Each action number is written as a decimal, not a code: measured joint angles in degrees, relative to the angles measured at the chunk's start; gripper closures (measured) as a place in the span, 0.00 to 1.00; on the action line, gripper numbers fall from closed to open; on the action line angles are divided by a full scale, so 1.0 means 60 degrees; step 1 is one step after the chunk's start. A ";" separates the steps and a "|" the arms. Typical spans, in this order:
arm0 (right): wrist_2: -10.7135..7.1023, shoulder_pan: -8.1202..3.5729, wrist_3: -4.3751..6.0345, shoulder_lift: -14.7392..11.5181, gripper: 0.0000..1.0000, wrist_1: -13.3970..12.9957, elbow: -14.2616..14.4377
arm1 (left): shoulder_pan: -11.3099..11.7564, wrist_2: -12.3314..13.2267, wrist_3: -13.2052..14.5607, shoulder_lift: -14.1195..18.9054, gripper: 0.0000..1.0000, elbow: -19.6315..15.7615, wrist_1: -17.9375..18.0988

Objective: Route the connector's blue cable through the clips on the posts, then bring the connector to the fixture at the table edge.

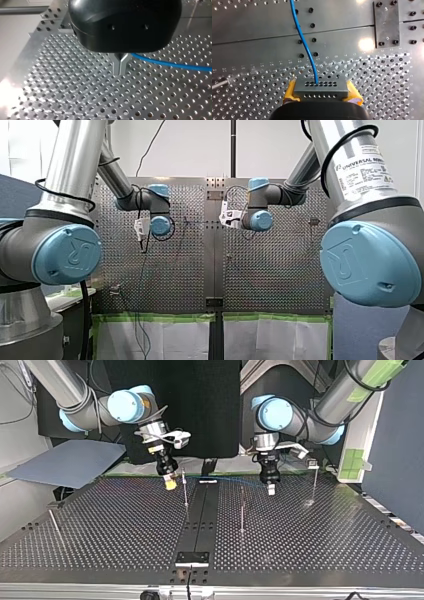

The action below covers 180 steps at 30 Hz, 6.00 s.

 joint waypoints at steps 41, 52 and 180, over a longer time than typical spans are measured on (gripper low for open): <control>-0.0392 -0.0658 0.0111 0.0657 1.00 0.0022 -0.0973 | 0.0437 0.0645 -0.0225 -0.0823 1.00 0.1468 -0.0402; -0.0522 -0.0756 0.0184 0.0958 1.00 0.0101 -0.1483 | 0.0512 0.0786 -0.0348 -0.1345 1.00 0.2227 -0.0532; -0.0845 -0.0715 0.0063 0.2605 1.00 0.1770 -0.3905 | -0.0468 0.1350 -0.1895 0.0164 0.00 0.0367 -0.2111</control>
